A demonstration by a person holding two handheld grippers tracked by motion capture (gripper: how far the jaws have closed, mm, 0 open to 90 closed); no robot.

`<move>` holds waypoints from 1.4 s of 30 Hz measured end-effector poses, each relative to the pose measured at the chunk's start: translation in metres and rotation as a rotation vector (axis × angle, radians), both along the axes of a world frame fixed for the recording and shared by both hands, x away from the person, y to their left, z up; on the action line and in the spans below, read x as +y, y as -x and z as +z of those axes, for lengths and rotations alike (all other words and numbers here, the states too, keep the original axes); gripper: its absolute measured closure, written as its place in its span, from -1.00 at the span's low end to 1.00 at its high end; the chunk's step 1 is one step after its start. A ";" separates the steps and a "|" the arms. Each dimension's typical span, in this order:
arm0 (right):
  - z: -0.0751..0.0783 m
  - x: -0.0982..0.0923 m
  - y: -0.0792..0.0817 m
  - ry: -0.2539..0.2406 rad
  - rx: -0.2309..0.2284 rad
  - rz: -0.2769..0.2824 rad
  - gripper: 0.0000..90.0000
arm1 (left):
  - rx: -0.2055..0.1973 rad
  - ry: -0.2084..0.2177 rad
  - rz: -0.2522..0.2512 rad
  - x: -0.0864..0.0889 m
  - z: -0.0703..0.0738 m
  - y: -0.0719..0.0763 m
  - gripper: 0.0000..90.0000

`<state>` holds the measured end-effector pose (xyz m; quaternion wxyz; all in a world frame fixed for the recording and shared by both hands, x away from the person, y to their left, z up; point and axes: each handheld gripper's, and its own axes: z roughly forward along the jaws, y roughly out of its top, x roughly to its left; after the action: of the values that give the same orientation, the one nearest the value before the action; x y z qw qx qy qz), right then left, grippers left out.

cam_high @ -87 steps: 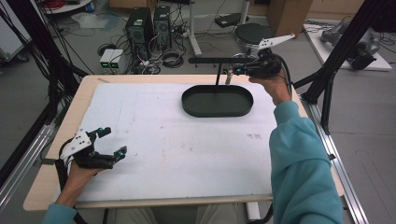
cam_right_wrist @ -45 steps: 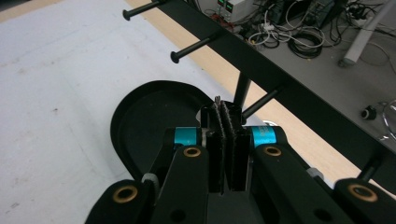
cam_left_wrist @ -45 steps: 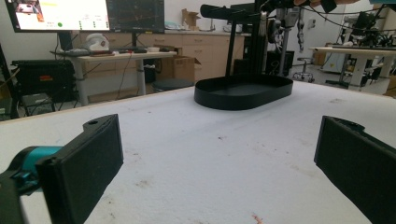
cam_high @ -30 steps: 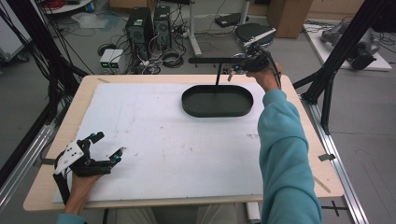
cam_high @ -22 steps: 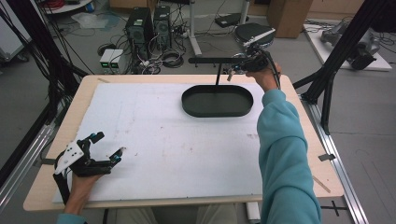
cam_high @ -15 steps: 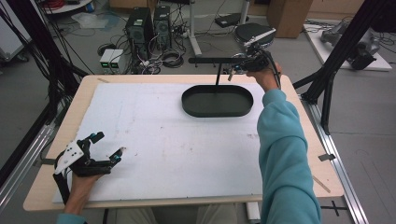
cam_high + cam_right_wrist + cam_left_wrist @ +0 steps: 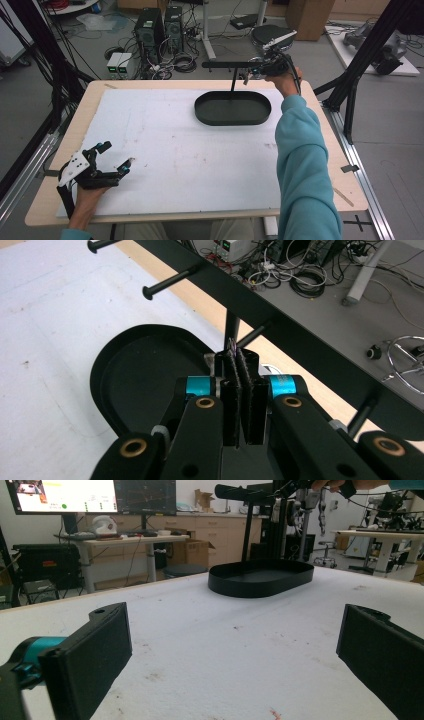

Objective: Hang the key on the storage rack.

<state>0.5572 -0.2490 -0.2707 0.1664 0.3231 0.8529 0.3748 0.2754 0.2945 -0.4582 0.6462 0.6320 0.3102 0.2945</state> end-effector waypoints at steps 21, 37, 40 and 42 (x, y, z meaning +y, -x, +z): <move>0.001 -0.011 0.021 -0.086 -0.033 -0.046 0.47 | 0.009 0.011 0.004 0.000 0.000 -0.001 -0.96; -0.003 -0.001 0.141 -0.264 -0.163 0.029 -0.99 | 0.009 0.012 0.003 0.000 0.000 -0.001 -0.96; -0.016 -0.006 0.161 -0.296 -0.177 0.045 -0.99 | 0.013 0.014 0.007 0.000 0.000 -0.001 -0.96; -0.028 -0.012 0.171 -0.327 -0.203 0.045 -0.99 | 0.007 0.006 0.014 0.000 0.000 0.000 -0.96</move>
<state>0.3859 -0.2613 -0.2985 0.1883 0.2875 0.7664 0.5426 0.2756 0.2946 -0.4582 0.6449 0.6289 0.3176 0.2960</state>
